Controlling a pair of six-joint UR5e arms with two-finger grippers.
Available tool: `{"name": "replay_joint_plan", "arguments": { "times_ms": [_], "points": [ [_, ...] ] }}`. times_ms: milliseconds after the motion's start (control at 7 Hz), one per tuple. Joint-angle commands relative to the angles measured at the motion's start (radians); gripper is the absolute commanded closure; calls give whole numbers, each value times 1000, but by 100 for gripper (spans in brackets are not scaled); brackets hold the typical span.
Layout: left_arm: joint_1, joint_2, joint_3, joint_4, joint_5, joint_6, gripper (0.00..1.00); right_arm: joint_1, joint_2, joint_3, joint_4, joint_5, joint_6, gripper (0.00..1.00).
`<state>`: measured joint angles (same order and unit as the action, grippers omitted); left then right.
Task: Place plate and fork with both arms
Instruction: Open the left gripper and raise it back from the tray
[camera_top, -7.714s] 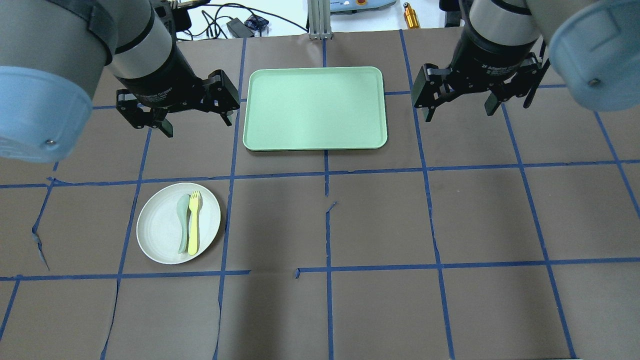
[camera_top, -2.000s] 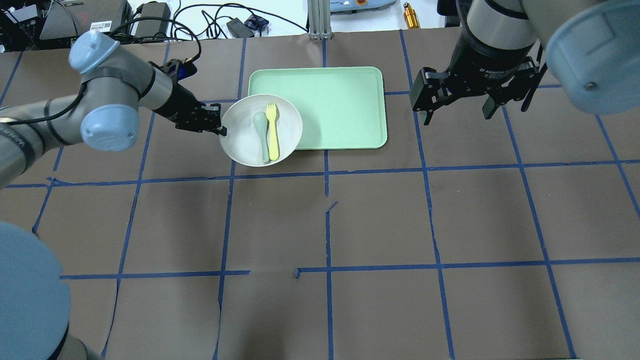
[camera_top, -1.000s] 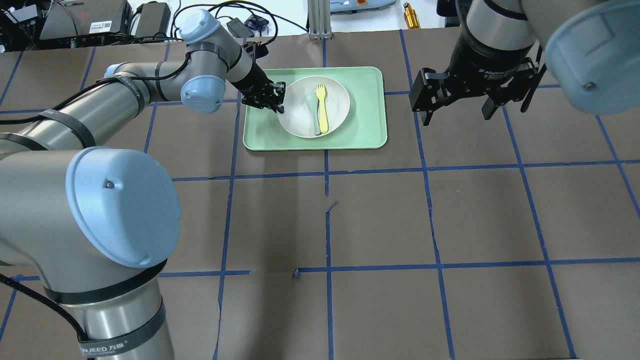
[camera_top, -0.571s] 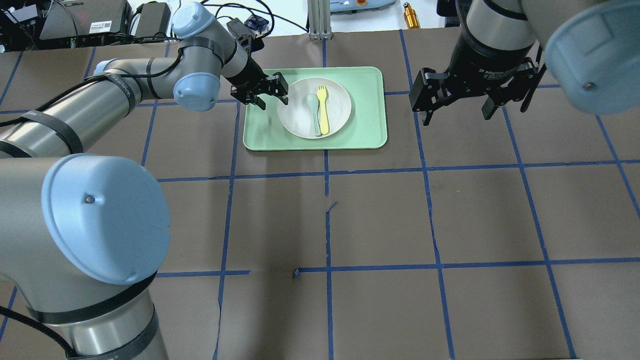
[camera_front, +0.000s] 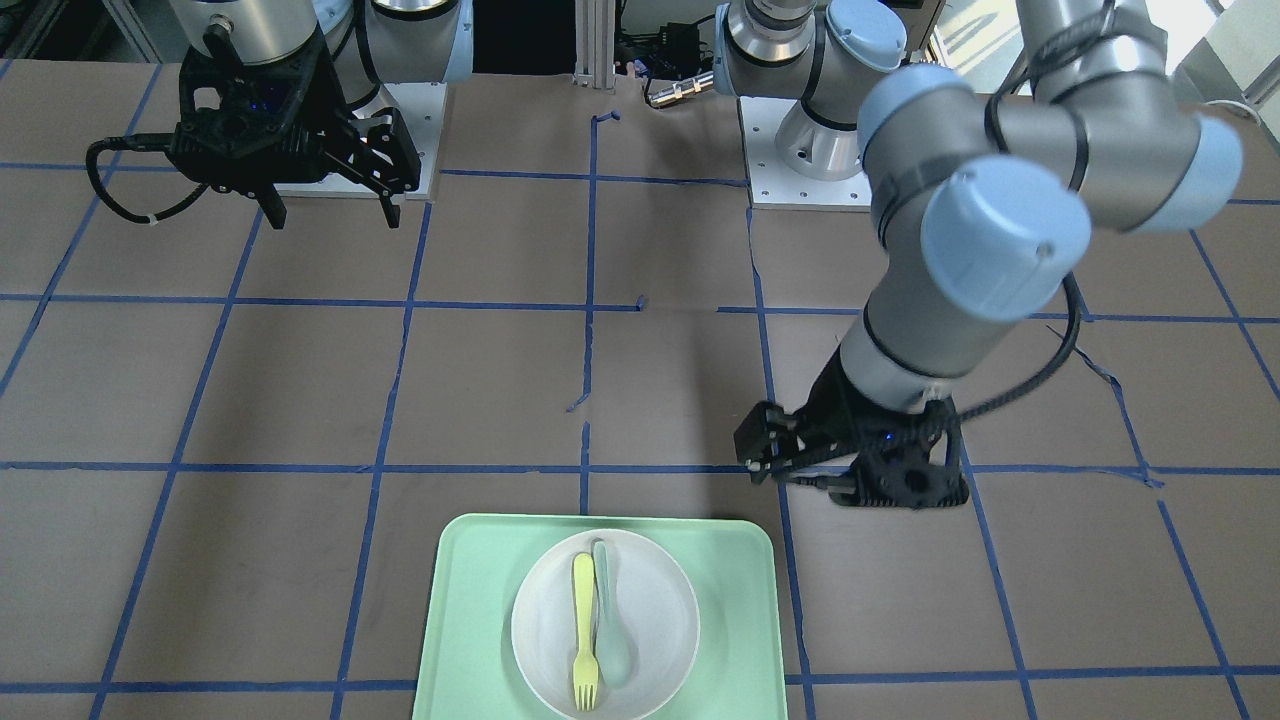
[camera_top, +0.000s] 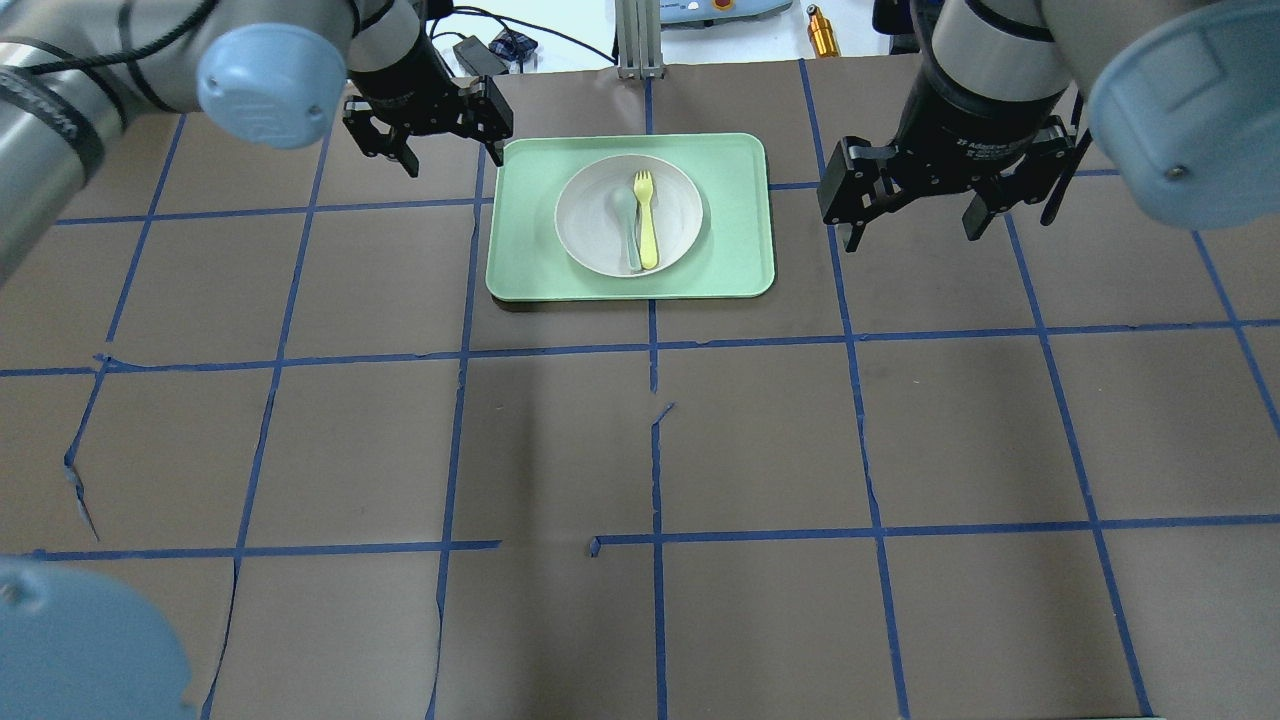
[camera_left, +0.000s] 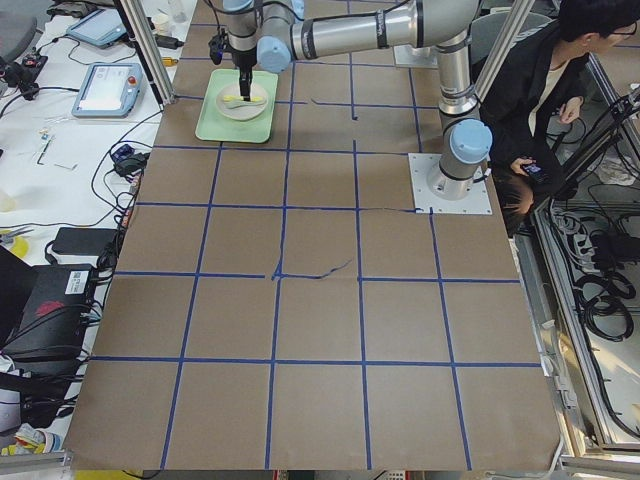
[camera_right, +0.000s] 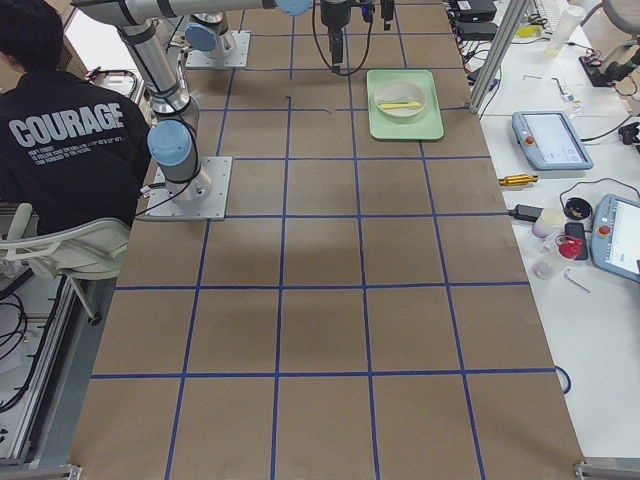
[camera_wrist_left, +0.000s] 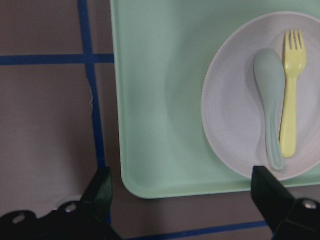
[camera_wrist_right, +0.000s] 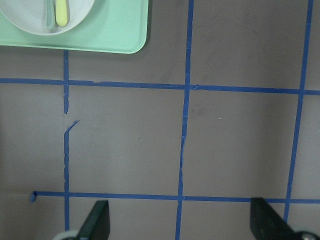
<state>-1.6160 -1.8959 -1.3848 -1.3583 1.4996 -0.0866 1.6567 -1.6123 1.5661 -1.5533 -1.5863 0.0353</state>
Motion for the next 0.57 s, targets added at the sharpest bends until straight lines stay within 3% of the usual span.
{"name": "replay_joint_plan", "arguments": {
  "times_ms": [0,286,429],
  "points": [
    [-13,205,-66,-165,19,-80,0,0,0,-1,-5,2,0,0],
    [-70,328,-205,-165,78,-125,0,0,2,0,-7,-4,0,0],
    [-73,343,-217,-163,80,-124,0,0,9,0,-8,-21,-2,0]
  ]
}}
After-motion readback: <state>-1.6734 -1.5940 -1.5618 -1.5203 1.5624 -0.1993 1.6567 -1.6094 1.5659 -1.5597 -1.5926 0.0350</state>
